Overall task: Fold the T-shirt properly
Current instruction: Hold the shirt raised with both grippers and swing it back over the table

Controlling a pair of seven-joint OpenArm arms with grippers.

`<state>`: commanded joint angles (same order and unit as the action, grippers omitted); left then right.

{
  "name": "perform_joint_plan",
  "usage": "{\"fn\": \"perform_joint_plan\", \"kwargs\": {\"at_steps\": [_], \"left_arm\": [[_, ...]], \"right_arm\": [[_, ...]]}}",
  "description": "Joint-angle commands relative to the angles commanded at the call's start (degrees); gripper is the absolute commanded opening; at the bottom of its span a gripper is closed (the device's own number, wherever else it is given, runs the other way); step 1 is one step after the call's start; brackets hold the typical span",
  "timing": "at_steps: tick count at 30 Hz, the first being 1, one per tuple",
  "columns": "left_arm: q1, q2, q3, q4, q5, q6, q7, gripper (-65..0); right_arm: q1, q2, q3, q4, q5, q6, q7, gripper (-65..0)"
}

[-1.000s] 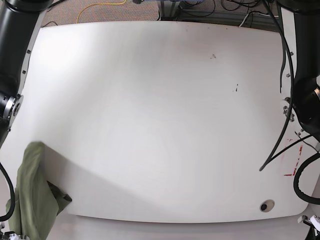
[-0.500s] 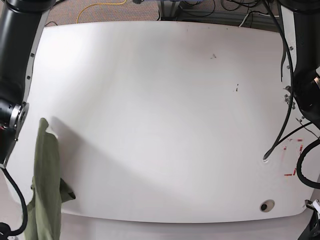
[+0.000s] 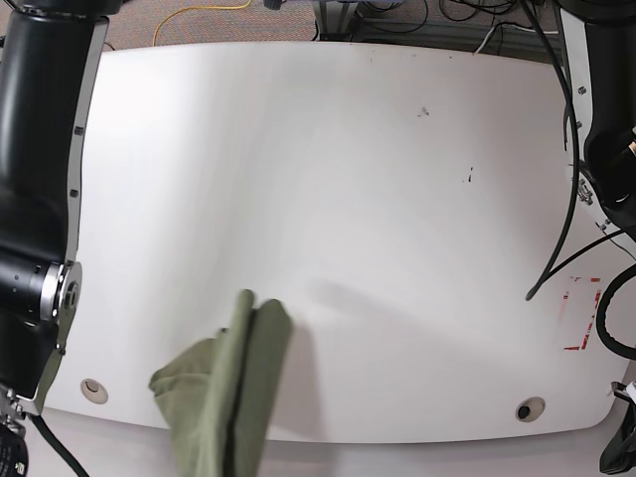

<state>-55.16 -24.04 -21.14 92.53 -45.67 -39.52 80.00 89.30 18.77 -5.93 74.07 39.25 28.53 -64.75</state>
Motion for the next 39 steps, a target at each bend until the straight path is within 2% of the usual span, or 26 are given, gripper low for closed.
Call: {"fn": "perform_joint_plan", "kwargs": {"at_steps": [5, 10, 16, 19, 24, 25, 27, 32, 36, 39], "left_arm": [[0.62, 0.00, 0.00, 0.00, 0.00, 0.00, 0.00, -65.0], [2.55, 0.00, 0.35, 0.00, 0.00, 0.00, -1.10, -65.0], [5.98, 0.35, 0.44, 0.00, 0.00, 0.00, -1.98, -65.0], [7.65, 0.53, 0.44, 0.00, 0.00, 0.00, -1.98, -65.0], [10.55, 1.05, 0.44, 0.00, 0.09, 0.00, -2.51, -65.0], [10.90, 1.05, 0.44, 0.00, 0.09, 0.00, -2.68, -65.0], [13.80, 1.14, 0.44, 0.00, 0.09, 0.00, -4.18, -65.0], [18.02, 1.14, 0.44, 0.00, 0.09, 0.18, -7.96, -65.0], [21.01, 1.32, 0.44, -0.18, 0.09, 0.44, -9.63, -65.0], [22.86, 2.99, 0.09, -0.44, 0.26, 0.44, -9.98, -65.0]], "right_arm": [[0.00, 1.14, 0.00, 0.26, 0.44, 0.00, -0.53, -65.0], [-7.23, 5.01, 0.44, 2.37, 0.53, 0.09, -0.97, -65.0], [-24.11, 10.81, 3.43, 10.20, 3.60, 0.09, -0.97, -65.0], [-33.43, 11.96, 6.77, 12.92, 5.19, 0.09, -0.88, -65.0], [-49.26, 11.60, 13.71, 17.41, 5.54, 0.09, -0.53, -65.0], [-50.31, 11.52, 14.15, 17.85, 5.54, 0.09, -0.53, -65.0], [-56.03, 10.11, 16.44, 19.87, 5.63, 0.09, 0.00, -65.0], [-63.50, 8.44, 19.25, 22.59, 5.63, 0.09, 2.37, -65.0], [-65.96, 8.26, 19.60, 23.30, 5.63, 0.09, 2.99, -65.0], [-67.89, 8.26, 19.96, 23.47, 5.63, 0.09, 3.25, -65.0]]}}
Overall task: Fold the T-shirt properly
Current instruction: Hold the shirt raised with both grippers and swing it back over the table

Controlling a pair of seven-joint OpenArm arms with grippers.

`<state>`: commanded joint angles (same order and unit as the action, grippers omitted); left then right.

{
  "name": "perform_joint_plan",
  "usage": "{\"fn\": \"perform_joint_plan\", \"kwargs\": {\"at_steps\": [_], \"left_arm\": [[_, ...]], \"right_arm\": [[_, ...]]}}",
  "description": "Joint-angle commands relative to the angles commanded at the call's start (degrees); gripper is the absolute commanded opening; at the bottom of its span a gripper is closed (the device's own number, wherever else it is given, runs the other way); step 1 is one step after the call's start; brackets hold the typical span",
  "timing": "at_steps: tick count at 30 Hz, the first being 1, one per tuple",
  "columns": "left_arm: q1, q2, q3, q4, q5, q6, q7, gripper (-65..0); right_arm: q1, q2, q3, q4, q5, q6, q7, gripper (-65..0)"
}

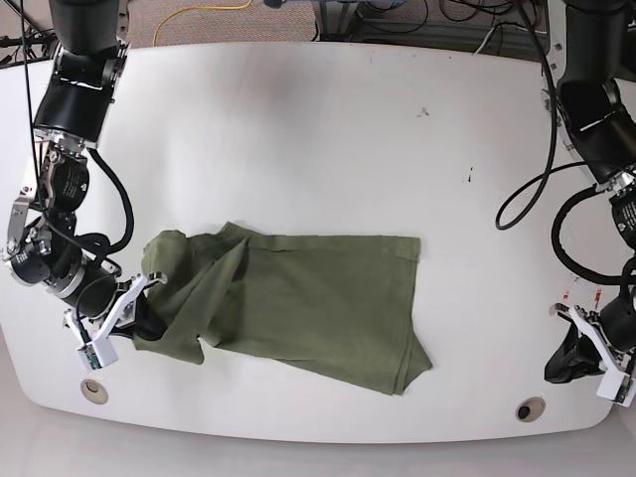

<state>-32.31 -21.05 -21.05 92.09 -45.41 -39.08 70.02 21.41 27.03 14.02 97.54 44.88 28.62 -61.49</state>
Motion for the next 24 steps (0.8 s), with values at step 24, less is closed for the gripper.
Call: {"fn": "perform_joint_plan", "kwargs": {"at_steps": [24], "left_arm": [[14.95, 11.34, 0.35, -0.53, 18.29, -0.18, -5.54, -39.6]], "right_arm": [[-5.63, -0.09, 0.00, 0.09, 0.09, 0.00, 0.62, -65.0]]}}
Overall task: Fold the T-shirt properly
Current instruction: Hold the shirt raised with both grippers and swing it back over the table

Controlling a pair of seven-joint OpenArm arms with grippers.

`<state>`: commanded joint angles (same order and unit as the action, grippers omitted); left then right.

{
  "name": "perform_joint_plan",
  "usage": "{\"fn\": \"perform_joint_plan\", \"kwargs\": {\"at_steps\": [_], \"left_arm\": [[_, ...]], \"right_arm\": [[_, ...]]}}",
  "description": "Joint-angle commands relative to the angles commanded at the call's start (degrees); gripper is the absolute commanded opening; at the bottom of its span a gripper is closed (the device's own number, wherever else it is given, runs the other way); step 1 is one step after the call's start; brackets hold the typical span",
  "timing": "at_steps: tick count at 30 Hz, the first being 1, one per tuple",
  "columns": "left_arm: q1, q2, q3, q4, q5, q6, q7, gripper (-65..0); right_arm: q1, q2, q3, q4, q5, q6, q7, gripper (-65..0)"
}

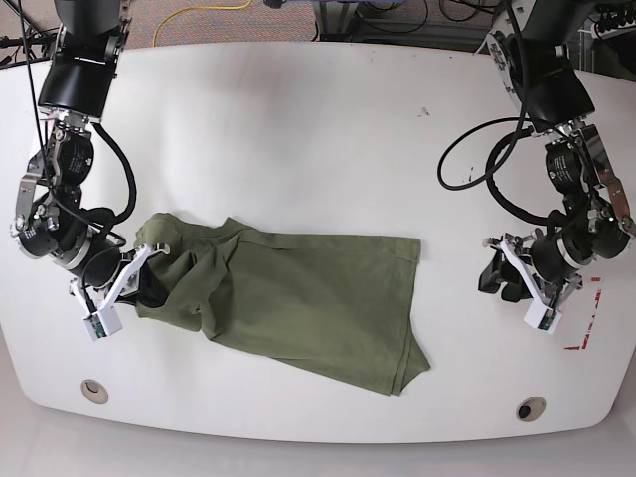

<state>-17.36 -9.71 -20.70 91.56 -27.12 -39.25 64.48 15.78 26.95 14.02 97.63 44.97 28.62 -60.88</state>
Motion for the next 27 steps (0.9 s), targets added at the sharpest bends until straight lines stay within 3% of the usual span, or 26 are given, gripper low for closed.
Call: {"fn": "perform_joint_plan", "kwargs": {"at_steps": [14, 20, 22, 27], "left_arm": [[-1.14, 1.49, 0.00, -16.53, 3.43, 0.18, -4.66, -39.4], [-1.67, 1.49, 3.78, -21.54, 3.16, 0.18, -7.12, -39.2], [-1.76, 1.58, 4.75, -22.15, 3.08, 0.18, -7.82, -36.8], [-2.55, 3.78, 5.27, -22.24, 3.43, 0.35, -8.70, -21.7]], "right_arm": [[-3.16, 0.00, 0.00, 0.00, 0.09, 0.00, 0.09, -65.0], [-4.40, 0.00, 0.09, 0.00, 0.18, 0.00, 0.09, -65.0], [-4.48, 0.00, 0.09, 0.00, 0.26, 0.00, 0.09, -65.0], [-5.27, 0.00, 1.93, 0.00, 0.26, 0.00, 0.09, -65.0]]}}
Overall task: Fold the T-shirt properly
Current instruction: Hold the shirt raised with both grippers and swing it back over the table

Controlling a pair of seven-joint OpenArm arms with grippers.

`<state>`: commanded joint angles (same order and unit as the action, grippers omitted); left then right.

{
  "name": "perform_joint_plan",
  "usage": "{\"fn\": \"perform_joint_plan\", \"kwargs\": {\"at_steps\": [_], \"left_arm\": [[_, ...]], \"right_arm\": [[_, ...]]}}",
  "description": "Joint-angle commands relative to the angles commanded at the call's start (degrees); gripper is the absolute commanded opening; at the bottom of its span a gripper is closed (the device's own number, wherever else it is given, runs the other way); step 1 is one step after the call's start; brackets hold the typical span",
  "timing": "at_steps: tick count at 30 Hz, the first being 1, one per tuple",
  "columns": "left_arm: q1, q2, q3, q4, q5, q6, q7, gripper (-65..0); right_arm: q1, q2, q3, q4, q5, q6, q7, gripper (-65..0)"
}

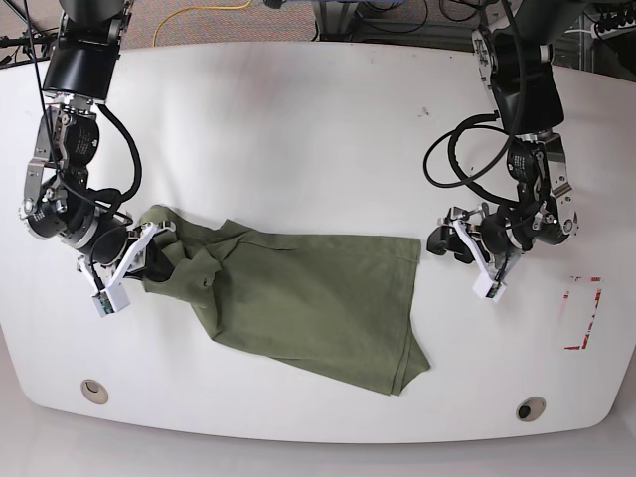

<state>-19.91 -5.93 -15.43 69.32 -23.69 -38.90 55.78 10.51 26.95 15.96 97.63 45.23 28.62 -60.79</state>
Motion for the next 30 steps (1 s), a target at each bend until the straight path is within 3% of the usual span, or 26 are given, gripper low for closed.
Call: {"fn": "perform_joint_plan", "kwargs": {"at_steps": [4, 8, 15, 21, 30], "left_arm": [[0.00, 1.32, 0.00, 0.00, 0.00, 1.67, -0.09, -14.4], [-0.18, 2.29, 0.00, 0.00, -0.18, 4.75, -0.26, -14.4], [-0.26, 5.10, 0.26, -0.88, 0.09, 5.54, -2.29, -14.4], [-2.11, 6.24, 0.35, -5.89, 0.00, 8.79, -2.64, -14.4], [-3.69, 7.56, 0.35, -10.37, -0.09, 9.32, -2.64, -14.4]], "right_arm": [[-0.26, -1.41, 1.76, 0.09, -0.18, 0.00, 0.00, -65.0], [-0.53, -1.49, 2.29, 1.32, -0.35, 0.00, 0.00, -65.0], [-0.79, -1.85, 2.29, 2.11, -0.35, 0.00, 0.00, -65.0], [-0.79, -1.85, 2.37, 2.02, -0.35, 0.00, 0.00, -65.0], [-0.79, -1.85, 2.46, 2.02, -0.26, 0.00, 0.00, -65.0]]}}
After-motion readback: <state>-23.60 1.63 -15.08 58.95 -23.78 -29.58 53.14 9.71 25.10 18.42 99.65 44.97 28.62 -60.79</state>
